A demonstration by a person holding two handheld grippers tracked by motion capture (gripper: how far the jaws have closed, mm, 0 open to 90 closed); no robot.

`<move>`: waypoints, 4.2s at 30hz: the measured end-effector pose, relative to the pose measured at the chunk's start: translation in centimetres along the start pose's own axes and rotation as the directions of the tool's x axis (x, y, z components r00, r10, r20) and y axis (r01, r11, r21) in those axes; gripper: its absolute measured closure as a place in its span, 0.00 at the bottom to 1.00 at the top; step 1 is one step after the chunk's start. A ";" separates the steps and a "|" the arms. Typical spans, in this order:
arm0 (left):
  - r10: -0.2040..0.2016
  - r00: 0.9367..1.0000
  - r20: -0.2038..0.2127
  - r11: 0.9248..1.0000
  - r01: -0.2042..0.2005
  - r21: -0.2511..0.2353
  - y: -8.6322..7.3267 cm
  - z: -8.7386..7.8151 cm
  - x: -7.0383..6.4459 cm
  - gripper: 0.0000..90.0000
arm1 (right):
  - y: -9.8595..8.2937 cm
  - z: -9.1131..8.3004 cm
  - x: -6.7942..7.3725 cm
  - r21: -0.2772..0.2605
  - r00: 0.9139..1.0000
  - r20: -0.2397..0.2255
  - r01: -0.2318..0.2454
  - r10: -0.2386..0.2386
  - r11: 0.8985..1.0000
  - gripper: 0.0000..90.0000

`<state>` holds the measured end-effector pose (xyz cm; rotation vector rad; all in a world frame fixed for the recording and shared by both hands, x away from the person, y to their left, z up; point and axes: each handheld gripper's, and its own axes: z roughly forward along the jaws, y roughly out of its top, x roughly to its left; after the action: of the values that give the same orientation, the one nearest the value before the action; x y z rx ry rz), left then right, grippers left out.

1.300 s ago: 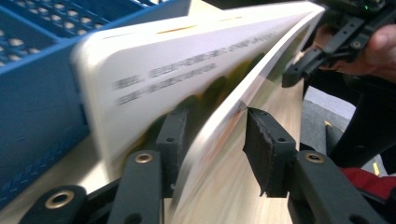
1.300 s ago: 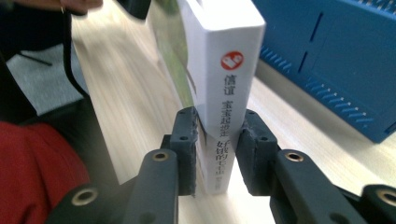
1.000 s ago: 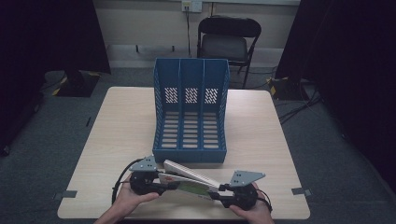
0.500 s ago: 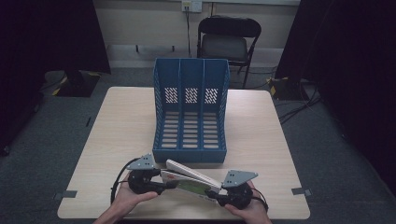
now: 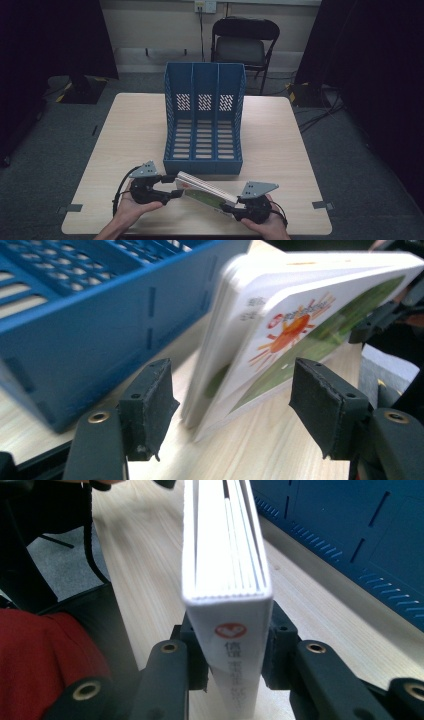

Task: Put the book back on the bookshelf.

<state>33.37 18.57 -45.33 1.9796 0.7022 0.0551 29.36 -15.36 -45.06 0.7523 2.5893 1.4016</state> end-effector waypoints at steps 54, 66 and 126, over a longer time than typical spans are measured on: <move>0.020 0.990 -0.138 0.992 -0.003 0.125 -0.2 0.4 0.1 0.35 | 0.9 2.5 0.6 -0.064 1.000 0.017 0.024 -0.023 0.998 0.85; -0.065 0.981 -0.182 0.981 0.097 0.170 -1.3 -0.6 2.6 0.26 | 0.8 1.8 0.9 -0.074 1.000 0.010 0.005 -0.004 0.997 0.85; -0.045 0.861 -0.507 0.982 0.132 0.138 -4.4 -1.6 8.2 0.00 | 8.1 -3.0 -0.2 -0.267 0.985 0.171 0.021 0.026 0.964 0.85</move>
<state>37.68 25.43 -50.26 2.1088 1.1678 0.4881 31.68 -14.02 -36.82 0.7955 2.2118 1.5687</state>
